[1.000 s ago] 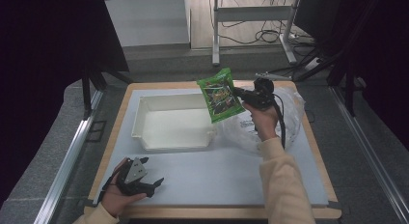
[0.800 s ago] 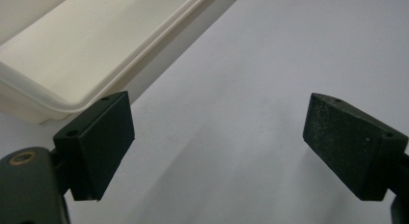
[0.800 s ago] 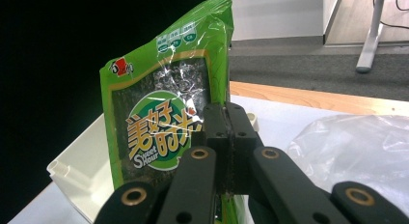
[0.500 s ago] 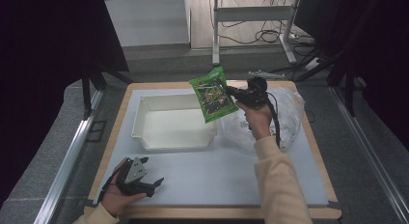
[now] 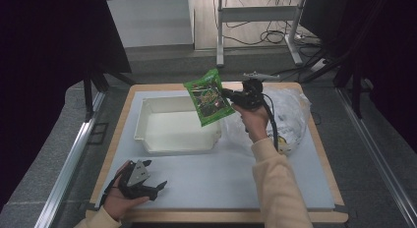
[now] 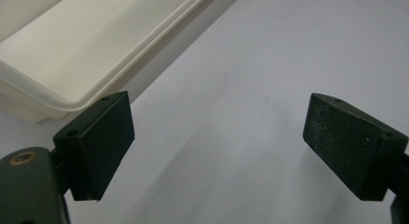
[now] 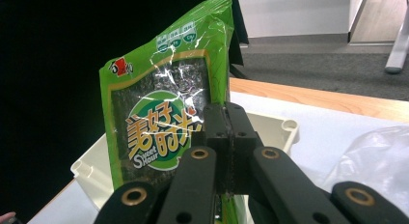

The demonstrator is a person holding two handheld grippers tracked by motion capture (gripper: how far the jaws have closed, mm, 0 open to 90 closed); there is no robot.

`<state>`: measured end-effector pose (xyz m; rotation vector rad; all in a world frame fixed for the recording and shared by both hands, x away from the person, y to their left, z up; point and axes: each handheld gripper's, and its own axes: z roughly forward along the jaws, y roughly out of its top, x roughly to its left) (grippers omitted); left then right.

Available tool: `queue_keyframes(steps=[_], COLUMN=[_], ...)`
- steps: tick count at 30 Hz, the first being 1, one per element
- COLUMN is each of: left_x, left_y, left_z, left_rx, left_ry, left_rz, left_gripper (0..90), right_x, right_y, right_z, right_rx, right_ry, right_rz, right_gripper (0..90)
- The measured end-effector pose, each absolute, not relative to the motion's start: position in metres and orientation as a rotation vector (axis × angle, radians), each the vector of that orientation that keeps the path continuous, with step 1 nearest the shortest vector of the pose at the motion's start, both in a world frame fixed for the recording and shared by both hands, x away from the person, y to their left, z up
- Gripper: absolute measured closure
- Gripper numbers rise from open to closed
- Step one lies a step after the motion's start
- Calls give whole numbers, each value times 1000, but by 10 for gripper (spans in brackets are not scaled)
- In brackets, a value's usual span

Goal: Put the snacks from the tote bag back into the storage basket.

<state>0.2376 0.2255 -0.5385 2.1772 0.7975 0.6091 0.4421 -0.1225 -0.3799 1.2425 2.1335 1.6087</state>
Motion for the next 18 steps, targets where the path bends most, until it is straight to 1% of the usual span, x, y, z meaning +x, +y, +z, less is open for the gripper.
queue_keyframes(steps=[18], left_x=[238], left_y=[226], left_z=[-539], left_rx=[2172], left_ry=[803], left_rz=[603], left_gripper=[108], right_x=[443], right_y=[-95], right_z=[-389], right_rx=[1229], right_ry=[2176], right_rz=[1623], right_gripper=[898])
